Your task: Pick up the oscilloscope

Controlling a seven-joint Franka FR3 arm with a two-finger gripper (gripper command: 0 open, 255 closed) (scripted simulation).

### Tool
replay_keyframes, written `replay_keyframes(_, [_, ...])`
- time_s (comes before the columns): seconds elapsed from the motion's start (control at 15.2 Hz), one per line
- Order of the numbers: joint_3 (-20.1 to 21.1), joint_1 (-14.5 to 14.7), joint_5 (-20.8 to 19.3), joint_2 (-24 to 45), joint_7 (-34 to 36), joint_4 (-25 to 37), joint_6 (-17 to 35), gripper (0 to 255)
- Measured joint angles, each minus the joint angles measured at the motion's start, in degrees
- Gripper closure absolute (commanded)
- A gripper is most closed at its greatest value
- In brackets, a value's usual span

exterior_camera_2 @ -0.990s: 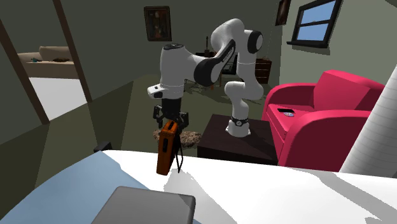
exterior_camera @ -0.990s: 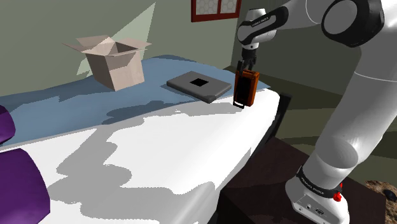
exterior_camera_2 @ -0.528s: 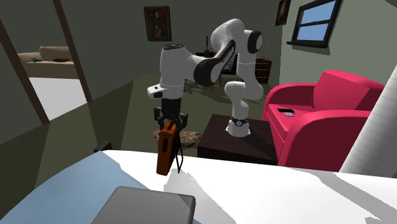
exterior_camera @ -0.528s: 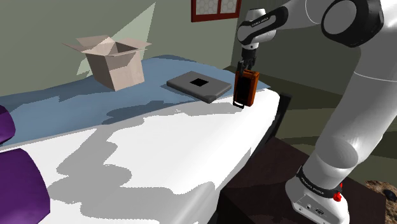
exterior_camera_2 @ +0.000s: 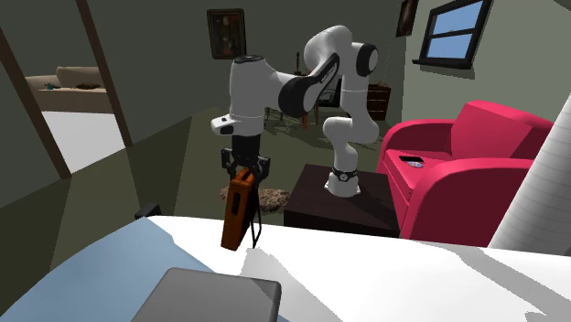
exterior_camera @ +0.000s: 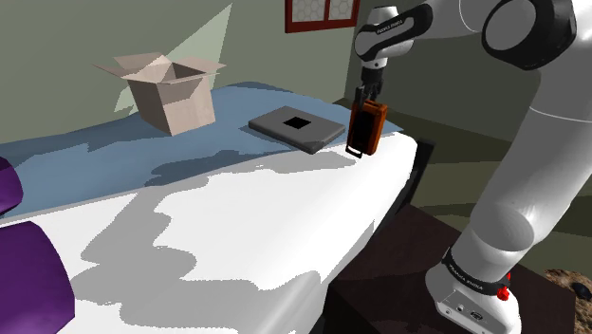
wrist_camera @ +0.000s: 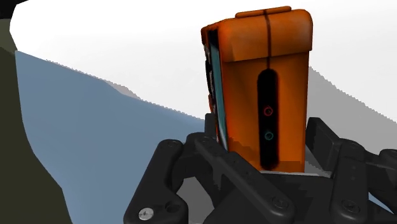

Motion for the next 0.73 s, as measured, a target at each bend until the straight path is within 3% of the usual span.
replay_keyframes(0.73, [0.0, 0.0, -0.1, -1.2, -0.5, 6.8, -7.8, 255])
